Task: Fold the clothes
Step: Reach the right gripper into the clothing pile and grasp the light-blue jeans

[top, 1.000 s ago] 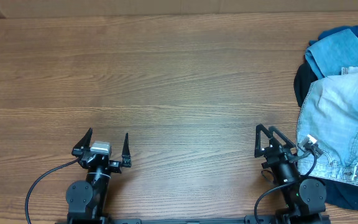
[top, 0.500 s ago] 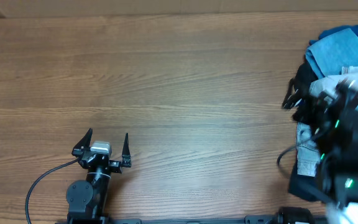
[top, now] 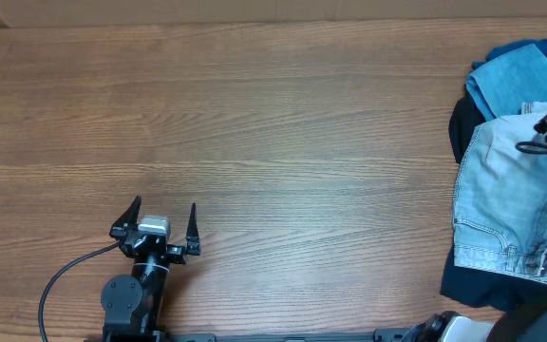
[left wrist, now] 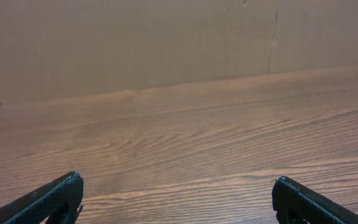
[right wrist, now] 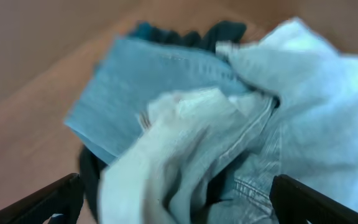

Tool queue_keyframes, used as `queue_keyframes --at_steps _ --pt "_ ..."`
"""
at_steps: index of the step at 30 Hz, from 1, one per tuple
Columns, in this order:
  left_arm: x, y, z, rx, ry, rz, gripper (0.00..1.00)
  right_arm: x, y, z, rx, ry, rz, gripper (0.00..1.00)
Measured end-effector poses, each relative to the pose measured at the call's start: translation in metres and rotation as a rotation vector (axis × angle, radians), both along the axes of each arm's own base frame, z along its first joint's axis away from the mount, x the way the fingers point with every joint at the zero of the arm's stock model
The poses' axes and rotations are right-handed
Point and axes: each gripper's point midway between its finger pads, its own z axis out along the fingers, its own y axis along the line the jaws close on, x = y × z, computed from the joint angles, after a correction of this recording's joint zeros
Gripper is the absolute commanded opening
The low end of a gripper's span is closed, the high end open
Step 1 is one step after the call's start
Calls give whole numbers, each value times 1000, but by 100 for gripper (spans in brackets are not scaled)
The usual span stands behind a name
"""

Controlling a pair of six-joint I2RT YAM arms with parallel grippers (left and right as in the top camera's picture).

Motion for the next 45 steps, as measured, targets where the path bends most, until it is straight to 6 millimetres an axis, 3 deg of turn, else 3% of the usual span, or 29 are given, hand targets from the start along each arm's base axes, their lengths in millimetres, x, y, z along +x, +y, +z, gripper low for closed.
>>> queue_keyframes --at_steps 4,11,21,24,32,37,41,45 --pt "0 0 0 0 0 0 100 8 -2 -69 90 135 31 100" --pt "0 0 0 0 0 0 100 35 5 -102 155 96 123 100" --pt "0 0 0 0 0 0 100 83 52 -160 135 154 243 100" --pt "0 0 0 0 0 0 100 96 64 -160 119 131 263 100" --pt "0 0 0 0 0 0 100 126 120 -156 155 68 367 99" --pt "0 0 0 0 0 0 100 124 124 -156 203 67 349 87" --pt "0 0 0 0 0 0 100 119 125 -151 265 131 337 83" --pt "0 0 0 0 0 0 100 121 127 -133 306 166 338 83"
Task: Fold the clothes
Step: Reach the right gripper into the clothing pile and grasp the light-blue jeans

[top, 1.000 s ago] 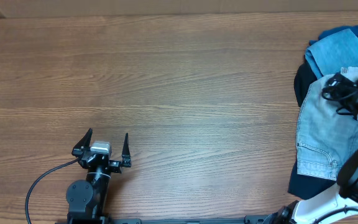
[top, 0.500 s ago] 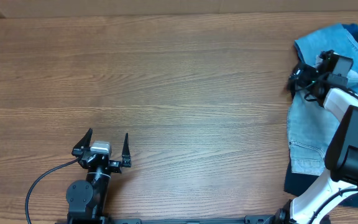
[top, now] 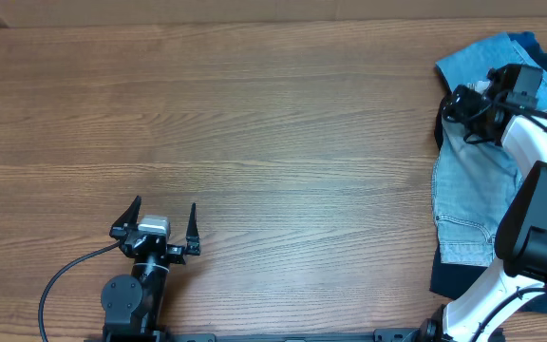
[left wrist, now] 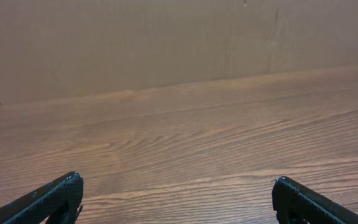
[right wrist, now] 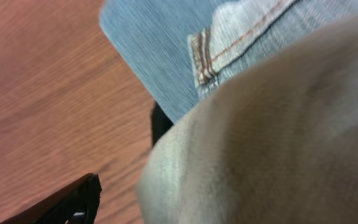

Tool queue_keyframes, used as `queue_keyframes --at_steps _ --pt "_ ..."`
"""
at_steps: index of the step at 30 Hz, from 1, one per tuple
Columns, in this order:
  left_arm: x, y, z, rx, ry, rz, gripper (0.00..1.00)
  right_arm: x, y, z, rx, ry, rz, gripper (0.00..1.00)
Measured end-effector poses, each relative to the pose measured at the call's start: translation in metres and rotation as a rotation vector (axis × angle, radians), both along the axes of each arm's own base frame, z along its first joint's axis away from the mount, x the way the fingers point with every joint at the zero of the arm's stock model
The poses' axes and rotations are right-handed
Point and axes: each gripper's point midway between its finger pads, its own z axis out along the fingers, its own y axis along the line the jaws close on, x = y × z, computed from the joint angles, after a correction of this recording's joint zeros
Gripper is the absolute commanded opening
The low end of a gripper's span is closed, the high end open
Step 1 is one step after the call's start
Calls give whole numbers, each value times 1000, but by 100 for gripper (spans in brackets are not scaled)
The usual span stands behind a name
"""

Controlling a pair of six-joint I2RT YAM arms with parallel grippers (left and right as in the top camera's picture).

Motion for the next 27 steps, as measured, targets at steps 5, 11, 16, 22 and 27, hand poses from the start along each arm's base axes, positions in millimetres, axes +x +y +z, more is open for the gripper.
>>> queue_keyframes --at_steps 5,11,16,22,27 --pt "0 0 0 0 0 0 100 4 -5 19 -20 16 -10 83" --pt "0 0 0 0 0 0 100 -6 -14 14 -99 77 -24 76" --pt "0 0 0 0 0 0 100 -10 -18 12 -131 100 -28 50" --pt "0 0 0 0 0 0 100 -13 -21 20 -154 100 -33 19" --pt "0 0 0 0 0 0 100 -13 -24 44 -176 55 -42 4"
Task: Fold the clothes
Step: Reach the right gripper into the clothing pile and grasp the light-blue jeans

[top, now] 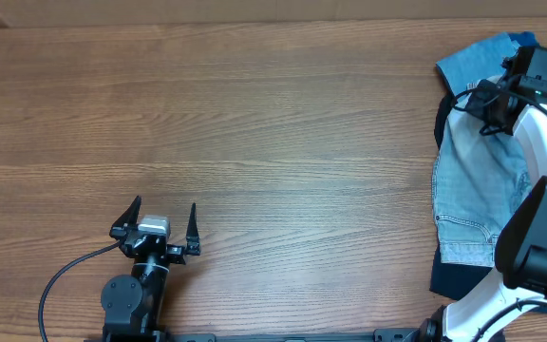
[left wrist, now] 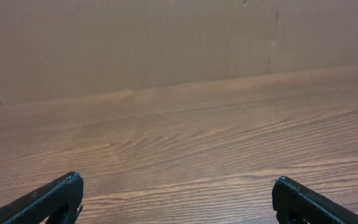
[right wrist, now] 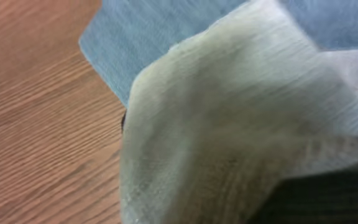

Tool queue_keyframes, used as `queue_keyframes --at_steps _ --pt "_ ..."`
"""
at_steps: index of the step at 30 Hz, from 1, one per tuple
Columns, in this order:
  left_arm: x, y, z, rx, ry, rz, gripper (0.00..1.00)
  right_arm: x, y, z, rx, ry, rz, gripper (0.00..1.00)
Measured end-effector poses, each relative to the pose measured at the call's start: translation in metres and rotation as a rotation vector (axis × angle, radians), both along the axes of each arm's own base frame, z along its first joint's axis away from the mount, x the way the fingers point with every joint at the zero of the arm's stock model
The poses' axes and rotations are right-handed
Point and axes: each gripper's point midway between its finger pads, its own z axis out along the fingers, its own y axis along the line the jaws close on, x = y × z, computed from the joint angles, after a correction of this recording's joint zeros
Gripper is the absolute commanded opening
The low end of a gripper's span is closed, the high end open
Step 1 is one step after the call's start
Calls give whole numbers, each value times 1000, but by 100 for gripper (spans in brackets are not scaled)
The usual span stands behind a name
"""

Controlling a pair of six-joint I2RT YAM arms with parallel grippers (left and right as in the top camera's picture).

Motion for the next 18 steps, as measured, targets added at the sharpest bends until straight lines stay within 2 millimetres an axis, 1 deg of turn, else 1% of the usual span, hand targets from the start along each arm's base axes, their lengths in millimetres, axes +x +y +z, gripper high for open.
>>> queue_keyframes --at_steps 5,9,10,12,14,15,16,18 --pt "0 0 0 0 0 0 100 -4 1 -1 9 14 -6 4" --pt "0 0 0 0 0 0 100 -5 2 10 3 -4 -6 4" --pt "0 0 0 0 0 0 100 -5 2 18 -2 -20 -7 4" --pt "0 0 0 0 0 0 100 -6 2 48 -21 -80 -7 4" --pt "0 0 0 0 0 0 100 -7 3 73 -36 -129 -6 4" --pt "0 0 0 0 0 0 100 -9 3 91 -48 -168 -6 4" --pt "0 0 0 0 0 0 100 -10 3 105 -56 -197 -6 4" --pt "0 0 0 0 0 0 100 -15 5 138 -77 -267 -4 4"
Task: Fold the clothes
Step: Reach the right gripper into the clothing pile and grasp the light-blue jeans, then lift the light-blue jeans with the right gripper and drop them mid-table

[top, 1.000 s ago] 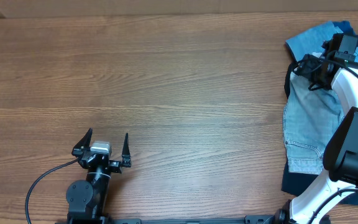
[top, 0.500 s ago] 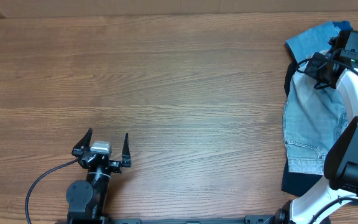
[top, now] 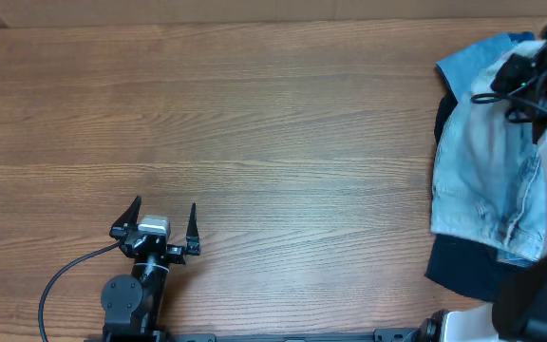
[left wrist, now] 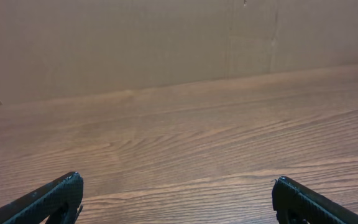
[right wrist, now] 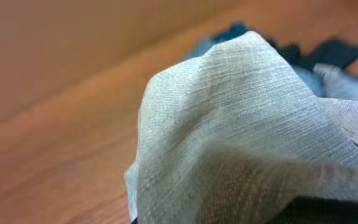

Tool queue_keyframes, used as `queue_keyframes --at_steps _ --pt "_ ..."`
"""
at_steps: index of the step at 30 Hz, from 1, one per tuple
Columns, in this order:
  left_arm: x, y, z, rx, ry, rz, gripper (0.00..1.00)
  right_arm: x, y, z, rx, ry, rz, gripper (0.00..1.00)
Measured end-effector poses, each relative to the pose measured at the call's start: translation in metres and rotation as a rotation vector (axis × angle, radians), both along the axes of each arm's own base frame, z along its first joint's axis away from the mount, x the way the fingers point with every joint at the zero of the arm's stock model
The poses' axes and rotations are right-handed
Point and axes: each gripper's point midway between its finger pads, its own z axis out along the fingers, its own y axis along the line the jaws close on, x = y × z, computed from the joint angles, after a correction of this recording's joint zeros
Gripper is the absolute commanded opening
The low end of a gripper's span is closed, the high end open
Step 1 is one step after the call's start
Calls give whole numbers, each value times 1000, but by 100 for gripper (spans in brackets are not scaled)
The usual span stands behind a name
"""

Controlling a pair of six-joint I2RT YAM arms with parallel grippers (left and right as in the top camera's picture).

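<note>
A pile of clothes lies at the table's right edge. On top is a pair of light denim jeans (top: pixel 487 171), over a dark navy garment (top: pixel 463 271) and a blue denim piece (top: pixel 463 62). My right gripper (top: pixel 532 55) is at the far top of the pile, shut on the jeans' upper edge. The pale cloth (right wrist: pixel 229 124) fills the right wrist view and hides the fingers. My left gripper (top: pixel 164 223) stands open near the front left, far from the clothes, with bare wood between its fingertips (left wrist: pixel 55 193).
The wooden table (top: pixel 254 123) stretches wide to the left of the pile. A tan wall (left wrist: pixel 166 37) rises behind its far edge. A black cable (top: pixel 65 275) trails from the left arm's base at the front.
My right gripper has moved toward the far right corner with the jeans' edge in it. The jeans now hang broader and show more of the dark garment below. The left arm is unchanged.
My right gripper was open over the pile at the right edge. Then it was at the pile's far left corner with pale denim against it. It has since stood farther right with the cloth held, now near the far right corner. The left gripper stayed put.
</note>
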Motion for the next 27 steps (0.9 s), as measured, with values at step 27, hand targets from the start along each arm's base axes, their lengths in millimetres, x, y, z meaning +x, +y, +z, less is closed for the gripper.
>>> queue_keyframes --at_steps 27 --pt "0 0 0 0 0 0 100 -74 384 179 216 -564 1053 4"
